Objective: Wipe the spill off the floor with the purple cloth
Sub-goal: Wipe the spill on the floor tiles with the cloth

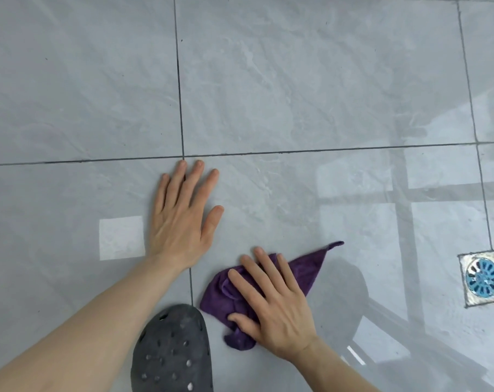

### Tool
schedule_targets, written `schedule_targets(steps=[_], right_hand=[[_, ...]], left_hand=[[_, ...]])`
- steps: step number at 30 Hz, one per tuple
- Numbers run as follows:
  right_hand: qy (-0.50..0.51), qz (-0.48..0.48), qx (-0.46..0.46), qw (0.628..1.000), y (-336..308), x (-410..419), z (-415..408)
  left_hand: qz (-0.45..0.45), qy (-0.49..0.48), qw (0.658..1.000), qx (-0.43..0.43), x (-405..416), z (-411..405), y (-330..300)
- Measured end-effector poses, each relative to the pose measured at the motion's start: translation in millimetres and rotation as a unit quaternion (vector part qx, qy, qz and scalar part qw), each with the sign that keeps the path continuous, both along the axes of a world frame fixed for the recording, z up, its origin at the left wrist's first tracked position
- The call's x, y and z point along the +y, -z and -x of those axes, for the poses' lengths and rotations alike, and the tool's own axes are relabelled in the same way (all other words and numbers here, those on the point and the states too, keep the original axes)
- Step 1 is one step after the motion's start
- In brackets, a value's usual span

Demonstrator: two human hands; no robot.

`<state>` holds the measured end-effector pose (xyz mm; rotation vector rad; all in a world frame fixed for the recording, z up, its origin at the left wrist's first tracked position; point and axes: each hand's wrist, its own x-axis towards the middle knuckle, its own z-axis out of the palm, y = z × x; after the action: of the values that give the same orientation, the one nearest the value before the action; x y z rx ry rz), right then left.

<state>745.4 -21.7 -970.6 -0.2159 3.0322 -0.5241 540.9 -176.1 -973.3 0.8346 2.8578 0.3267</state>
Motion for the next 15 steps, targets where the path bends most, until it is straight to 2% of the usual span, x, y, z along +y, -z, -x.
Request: schedule_targets(steps=[6,10,15], right_hand=[[0.111,0.016,0.022,0.993,4,18,72],[0.095,0.023,0.031,0.995,7,30,130],[0.12,0.042,0.032,0.991,6,25,163]], left_hand=[[-0.007,-0.012,1.0,0.001,2,0,2],[-0.045,-0.019,0.999,-0.006,3,6,2],[-0.07,-0.029,0.997,-0.019,1,4,1]])
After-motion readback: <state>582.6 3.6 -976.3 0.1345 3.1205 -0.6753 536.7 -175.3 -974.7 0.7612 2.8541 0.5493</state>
